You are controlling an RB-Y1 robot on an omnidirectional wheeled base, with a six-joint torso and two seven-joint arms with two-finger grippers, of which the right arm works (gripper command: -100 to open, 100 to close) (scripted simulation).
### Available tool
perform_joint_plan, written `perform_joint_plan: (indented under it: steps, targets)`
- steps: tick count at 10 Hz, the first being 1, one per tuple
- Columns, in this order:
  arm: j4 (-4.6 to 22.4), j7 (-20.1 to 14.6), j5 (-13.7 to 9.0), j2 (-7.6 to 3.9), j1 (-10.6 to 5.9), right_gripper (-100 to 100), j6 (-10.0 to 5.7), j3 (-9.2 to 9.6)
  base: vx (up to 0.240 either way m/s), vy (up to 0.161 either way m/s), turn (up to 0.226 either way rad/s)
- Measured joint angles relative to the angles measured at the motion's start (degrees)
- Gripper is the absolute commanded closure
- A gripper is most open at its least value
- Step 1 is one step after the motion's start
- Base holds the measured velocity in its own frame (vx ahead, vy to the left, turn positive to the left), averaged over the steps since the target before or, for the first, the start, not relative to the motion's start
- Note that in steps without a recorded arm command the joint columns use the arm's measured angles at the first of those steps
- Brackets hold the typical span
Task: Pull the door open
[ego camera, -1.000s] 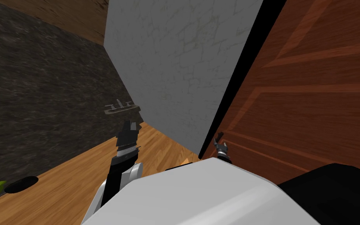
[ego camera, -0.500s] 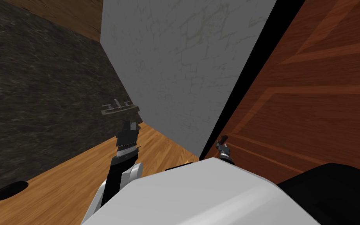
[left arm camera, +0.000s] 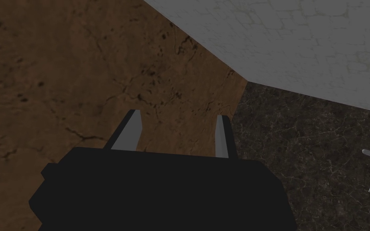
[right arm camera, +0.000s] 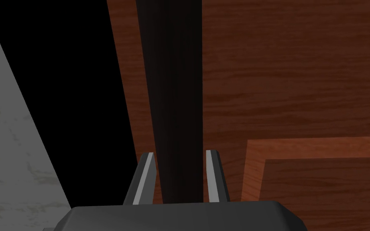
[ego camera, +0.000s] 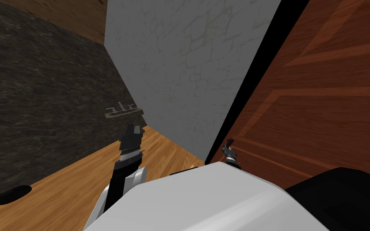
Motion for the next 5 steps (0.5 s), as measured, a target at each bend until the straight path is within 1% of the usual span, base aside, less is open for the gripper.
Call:
perform_joint_plan:
  steps: [1, 3, 5]
  targets:
    - [-0.04, -0.44, 0.33, -0.42, -0.12, 100, -0.21, 0.43, -0.198, 0.015, 0.067]
    - [-1.72, -0.64, 0.79, -0.85, 0.48, 100, 0.07, 1.27, -0.196, 0.036, 0.054]
    - [-1.88, -1.62, 1.58, -1.41, 0.44, 100, 0.24, 2.66, -0.203, 0.027, 0.051]
